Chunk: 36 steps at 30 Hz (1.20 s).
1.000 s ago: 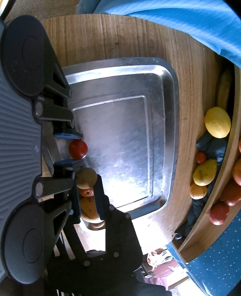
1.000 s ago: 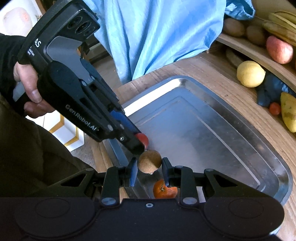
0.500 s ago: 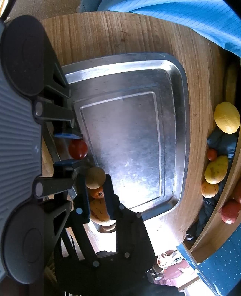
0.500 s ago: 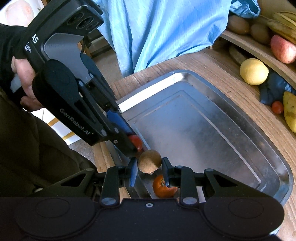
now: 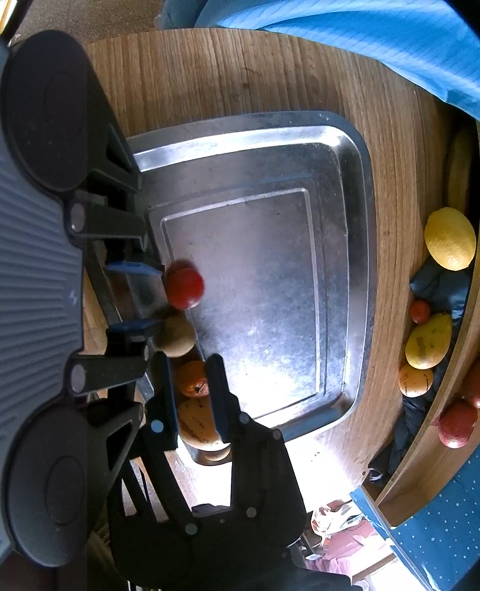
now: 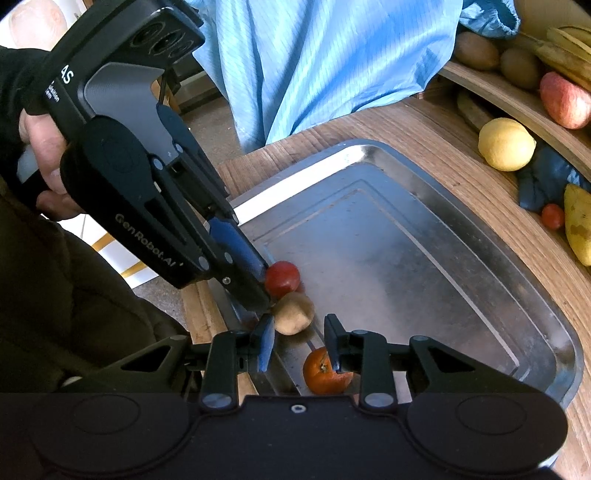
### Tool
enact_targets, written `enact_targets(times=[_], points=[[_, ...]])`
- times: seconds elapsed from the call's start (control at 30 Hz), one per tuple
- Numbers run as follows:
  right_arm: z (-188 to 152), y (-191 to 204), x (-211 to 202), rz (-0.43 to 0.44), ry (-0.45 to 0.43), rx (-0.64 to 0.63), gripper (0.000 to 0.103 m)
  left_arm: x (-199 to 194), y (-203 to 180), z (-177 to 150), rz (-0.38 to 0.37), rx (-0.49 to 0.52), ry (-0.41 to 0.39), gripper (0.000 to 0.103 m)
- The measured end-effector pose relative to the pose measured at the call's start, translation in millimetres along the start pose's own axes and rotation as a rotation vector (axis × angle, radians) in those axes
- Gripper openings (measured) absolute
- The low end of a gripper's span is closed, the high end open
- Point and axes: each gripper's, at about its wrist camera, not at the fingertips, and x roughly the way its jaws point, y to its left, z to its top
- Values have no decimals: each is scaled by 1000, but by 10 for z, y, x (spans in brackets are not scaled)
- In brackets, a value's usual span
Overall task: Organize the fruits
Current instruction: 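Open both grippers to release the tomato and brown fruit in the tray, then move both grippers back toward the fruits under the shelf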
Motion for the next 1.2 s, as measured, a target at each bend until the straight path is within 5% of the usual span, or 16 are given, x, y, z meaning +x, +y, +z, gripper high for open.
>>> enact_targets(times=[0.43,0.63,1.2], points=[[-136,-40,-309,-70,-21,75,80,-162,42,29,1,36,26,74],[-258,-82,-500,-150,-16,122,97,-269,32,135,26,70,-1,84],[-473,-259,-832,-384,-21,217,102,-380,116,657,161,104,-100,97]])
